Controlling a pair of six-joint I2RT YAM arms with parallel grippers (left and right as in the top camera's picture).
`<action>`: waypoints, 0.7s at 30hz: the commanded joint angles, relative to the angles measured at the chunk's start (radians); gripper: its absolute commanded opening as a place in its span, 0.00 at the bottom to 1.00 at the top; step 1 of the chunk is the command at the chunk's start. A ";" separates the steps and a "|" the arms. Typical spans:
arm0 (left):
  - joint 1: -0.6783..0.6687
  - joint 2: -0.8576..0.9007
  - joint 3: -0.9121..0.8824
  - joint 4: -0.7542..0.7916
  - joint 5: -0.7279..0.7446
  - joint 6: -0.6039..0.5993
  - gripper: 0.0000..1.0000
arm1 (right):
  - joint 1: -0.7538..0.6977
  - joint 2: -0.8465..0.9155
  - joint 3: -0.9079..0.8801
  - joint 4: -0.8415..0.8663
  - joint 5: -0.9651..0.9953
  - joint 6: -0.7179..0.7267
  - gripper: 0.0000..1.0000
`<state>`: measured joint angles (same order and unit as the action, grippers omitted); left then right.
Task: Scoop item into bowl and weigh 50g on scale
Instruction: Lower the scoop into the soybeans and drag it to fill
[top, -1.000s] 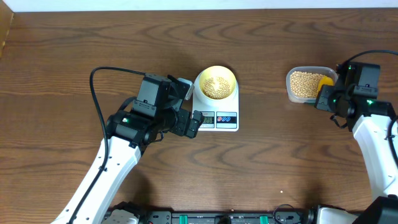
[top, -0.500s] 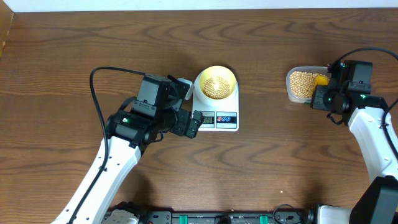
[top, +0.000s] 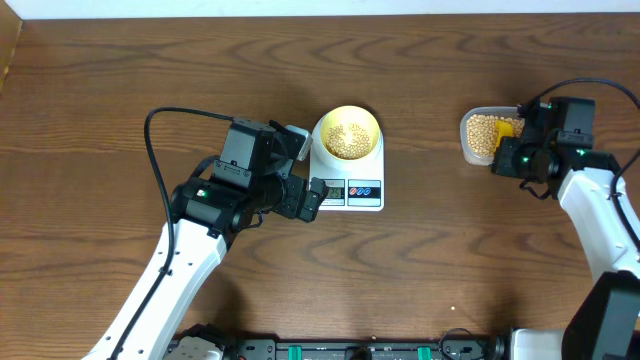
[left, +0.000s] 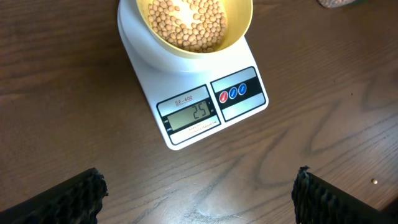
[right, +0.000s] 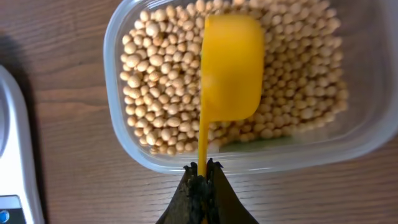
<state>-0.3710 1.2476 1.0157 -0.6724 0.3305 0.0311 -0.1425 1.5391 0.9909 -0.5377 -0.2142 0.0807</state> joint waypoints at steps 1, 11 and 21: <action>0.003 0.000 0.001 0.001 -0.008 0.014 0.98 | -0.011 0.024 0.009 0.006 -0.105 0.020 0.01; 0.003 0.000 0.001 0.001 -0.008 0.014 0.98 | -0.116 0.024 0.009 0.010 -0.288 0.043 0.01; 0.003 0.000 0.001 0.001 -0.008 0.014 0.98 | -0.162 0.081 0.009 0.014 -0.373 0.065 0.01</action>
<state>-0.3710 1.2476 1.0157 -0.6724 0.3305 0.0311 -0.2924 1.5822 0.9909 -0.5259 -0.5121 0.1307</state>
